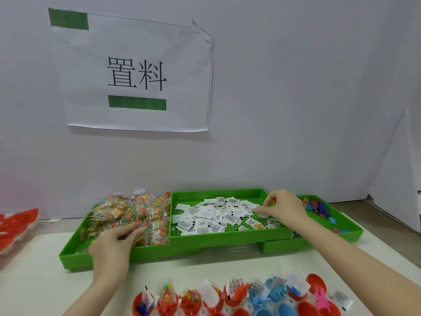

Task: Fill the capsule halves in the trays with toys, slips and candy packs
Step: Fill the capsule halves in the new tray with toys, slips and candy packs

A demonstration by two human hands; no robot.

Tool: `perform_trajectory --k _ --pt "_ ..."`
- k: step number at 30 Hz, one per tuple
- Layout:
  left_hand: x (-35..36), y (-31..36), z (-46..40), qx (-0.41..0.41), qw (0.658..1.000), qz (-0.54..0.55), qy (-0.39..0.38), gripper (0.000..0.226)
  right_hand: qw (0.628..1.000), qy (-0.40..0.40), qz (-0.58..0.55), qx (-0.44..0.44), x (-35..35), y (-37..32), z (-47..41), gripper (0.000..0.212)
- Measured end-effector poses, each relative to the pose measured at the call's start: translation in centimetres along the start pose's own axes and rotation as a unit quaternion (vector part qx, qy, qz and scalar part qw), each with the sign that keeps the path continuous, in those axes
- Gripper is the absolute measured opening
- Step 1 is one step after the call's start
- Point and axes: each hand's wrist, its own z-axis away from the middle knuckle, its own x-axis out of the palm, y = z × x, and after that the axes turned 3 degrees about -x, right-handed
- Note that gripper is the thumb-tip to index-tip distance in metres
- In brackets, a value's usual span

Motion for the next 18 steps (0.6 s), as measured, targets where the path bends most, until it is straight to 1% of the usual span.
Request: perform_trajectory --k 2,3,4,6,7,8,10,13,16,18 --pt "0.0 0.2 0.0 -0.005 1.000 0.005 0.001 0.021 0.997 0.055 -0.061 -0.008 -0.3 -0.2 0.1 0.029" --pt "0.0 0.2 0.0 -0.009 1.000 -0.002 0.000 0.020 0.995 0.067 -0.069 -0.009 -0.4 -0.3 0.1 0.028" --pt "0.1 0.3 -0.2 -0.014 1.000 -0.015 0.000 0.020 0.997 0.061 -0.052 -0.012 -0.5 -0.3 0.1 0.027" --pt "0.2 0.3 -0.4 -0.024 0.999 -0.042 0.006 0.018 0.999 0.034 0.015 -0.025 -0.7 -0.4 0.3 0.027" --pt "0.2 0.4 -0.4 -0.026 0.999 -0.044 0.013 0.018 0.998 0.037 0.038 -0.034 -0.8 -0.5 0.5 0.027" --pt "0.2 0.4 -0.5 -0.027 0.999 -0.038 0.022 0.019 0.997 0.056 0.042 -0.039 -0.9 -0.6 0.6 0.027" --pt "0.1 0.6 -0.5 -0.033 0.999 -0.002 0.041 0.022 0.992 0.122 -0.004 -0.034 -1.5 -1.0 1.1 0.029" --pt "-0.2 1.3 -0.5 -0.039 0.995 0.056 0.077 0.030 0.972 0.209 -0.101 -0.034 -2.6 -1.9 2.1 0.029" --pt "-0.8 2.4 -1.1 -0.040 0.991 0.087 0.091 0.026 0.958 0.238 -0.152 -0.047 -4.0 -2.8 3.6 0.028" --pt "-1.2 3.6 -0.9 -0.049 0.984 0.150 0.087 0.020 0.952 0.236 -0.187 -0.052 -5.0 -3.4 4.8 0.030"
